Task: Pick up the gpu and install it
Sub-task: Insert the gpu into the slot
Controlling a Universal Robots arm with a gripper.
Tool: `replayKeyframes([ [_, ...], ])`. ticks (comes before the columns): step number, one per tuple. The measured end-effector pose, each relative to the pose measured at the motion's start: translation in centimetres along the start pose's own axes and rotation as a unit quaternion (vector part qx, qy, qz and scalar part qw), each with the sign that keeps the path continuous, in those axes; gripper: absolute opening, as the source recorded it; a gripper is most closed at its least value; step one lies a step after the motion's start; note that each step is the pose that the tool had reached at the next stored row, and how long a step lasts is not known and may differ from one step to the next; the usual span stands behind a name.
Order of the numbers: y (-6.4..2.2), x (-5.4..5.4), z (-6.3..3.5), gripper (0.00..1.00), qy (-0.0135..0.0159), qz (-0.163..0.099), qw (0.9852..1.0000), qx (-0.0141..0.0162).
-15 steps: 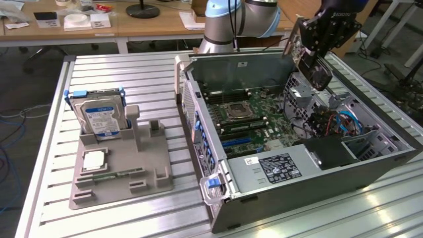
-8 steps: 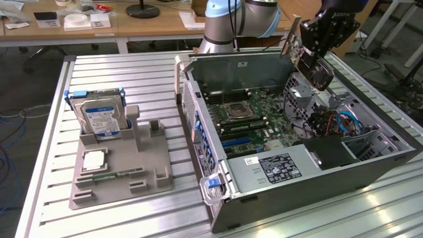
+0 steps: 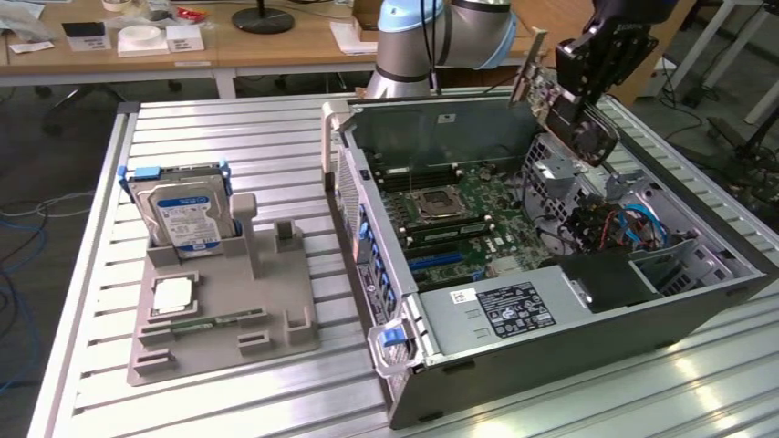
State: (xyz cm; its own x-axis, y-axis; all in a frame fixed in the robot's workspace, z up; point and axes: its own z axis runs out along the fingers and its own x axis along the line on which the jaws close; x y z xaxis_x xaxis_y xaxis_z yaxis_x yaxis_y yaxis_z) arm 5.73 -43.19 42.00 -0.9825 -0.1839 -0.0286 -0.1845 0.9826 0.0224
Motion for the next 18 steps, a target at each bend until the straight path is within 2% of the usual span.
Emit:
replayKeyframes([
  [5, 0.00, 0.00, 0.02, 0.27, 0.0009, -0.039, 0.9992, -0.0011],
  [9, 0.00, 0.00, 0.03, 0.27, 0.0016, -0.071, 0.9975, -0.0021],
  [14, 0.00, 0.00, 0.05, 0.27, 0.0025, -0.110, 0.9939, -0.0032],
  [18, 0.00, 0.00, 0.05, 0.27, 0.0031, -0.140, 0.9902, -0.0040],
])
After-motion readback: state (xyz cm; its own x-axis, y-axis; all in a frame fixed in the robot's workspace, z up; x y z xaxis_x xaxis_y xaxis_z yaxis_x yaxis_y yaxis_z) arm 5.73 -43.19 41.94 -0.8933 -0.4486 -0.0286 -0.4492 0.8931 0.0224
